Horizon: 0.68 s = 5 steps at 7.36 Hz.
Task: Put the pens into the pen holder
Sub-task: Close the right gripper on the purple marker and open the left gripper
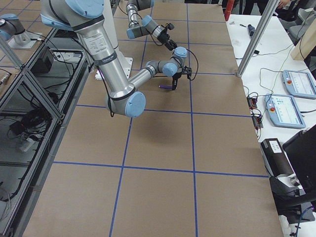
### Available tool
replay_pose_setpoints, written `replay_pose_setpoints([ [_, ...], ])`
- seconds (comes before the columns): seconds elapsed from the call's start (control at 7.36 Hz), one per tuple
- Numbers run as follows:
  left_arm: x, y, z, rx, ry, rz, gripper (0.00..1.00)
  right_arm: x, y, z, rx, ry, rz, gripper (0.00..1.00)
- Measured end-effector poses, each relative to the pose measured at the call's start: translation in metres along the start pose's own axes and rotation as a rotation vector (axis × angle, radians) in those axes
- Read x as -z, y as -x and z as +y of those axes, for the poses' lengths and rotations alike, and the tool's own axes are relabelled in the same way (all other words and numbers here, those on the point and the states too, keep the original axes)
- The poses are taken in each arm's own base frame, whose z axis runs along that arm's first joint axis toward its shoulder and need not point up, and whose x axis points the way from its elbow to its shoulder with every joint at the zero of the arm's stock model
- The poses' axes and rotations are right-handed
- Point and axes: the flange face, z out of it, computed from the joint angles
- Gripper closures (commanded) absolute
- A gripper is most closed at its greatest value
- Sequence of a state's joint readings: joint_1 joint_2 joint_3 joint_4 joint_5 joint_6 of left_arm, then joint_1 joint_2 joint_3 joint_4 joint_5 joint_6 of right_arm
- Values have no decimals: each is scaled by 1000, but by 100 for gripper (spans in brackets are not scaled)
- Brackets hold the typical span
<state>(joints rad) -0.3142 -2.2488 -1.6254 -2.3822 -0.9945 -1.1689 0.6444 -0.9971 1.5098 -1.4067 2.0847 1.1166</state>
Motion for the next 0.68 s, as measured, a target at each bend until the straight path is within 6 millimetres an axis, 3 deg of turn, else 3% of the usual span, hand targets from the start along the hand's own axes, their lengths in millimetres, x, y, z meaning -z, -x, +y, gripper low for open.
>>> replay_pose_setpoints([
  [0.68,-1,1,-1,-1,2,-1,0,-5,-3,-2,-4,4,9,51],
])
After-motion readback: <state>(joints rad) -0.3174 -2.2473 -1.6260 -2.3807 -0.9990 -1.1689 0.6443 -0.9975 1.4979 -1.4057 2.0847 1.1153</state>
